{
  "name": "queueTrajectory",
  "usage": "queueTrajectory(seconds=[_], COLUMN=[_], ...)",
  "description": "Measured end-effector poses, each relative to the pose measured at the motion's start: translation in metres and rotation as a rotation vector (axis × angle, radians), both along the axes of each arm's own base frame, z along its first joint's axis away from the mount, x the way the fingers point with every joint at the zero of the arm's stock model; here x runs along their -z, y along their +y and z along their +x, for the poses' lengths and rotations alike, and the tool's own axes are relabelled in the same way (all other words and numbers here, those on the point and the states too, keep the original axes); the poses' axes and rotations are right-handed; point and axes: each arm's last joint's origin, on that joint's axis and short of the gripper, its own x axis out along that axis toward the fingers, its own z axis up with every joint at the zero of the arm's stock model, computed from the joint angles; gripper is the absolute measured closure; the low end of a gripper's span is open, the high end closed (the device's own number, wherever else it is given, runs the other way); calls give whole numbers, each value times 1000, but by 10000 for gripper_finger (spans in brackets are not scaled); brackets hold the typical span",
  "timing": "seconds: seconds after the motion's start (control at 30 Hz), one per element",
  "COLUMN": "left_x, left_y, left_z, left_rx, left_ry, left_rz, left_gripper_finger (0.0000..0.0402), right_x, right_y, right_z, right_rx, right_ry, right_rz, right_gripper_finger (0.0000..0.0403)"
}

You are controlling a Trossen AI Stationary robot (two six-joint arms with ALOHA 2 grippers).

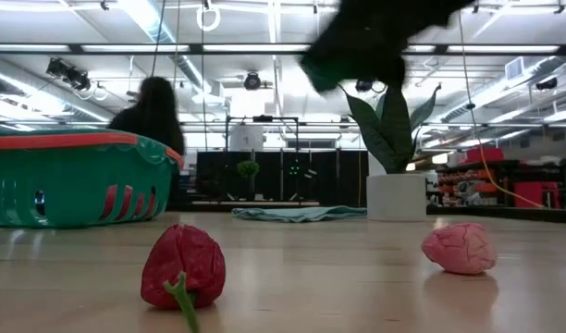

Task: Pick and placing Produce into tupperware
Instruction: Put the bell pepper into the blue basket

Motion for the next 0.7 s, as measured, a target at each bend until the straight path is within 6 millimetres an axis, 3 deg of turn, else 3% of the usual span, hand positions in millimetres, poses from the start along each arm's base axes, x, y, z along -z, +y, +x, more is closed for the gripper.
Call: queueTrajectory(seconds=[0.1,0.23,0.37,0.5,0.7], left_x=[0,-2,-2,-2,0], left_y=[0,0,0,0,0], left_z=[0,1,1,1,4], left_rx=[0,1,5,19,23], left_ry=[-2,-21,-21,-3,24], left_rz=[0,0,8,32,37], left_gripper_finger=[385,383,375,370,376], right_x=[-13,-12,7,14,26], right_y=[-24,-52,-68,-71,-74], right_z=[23,52,95,152,214], right_rx=[14,-61,-82,-168,-207], right_ry=[-222,-426,-403,-418,-222], right_rz=[-9,19,41,23,-50], right_gripper_finger=[206,206,206,206,206])
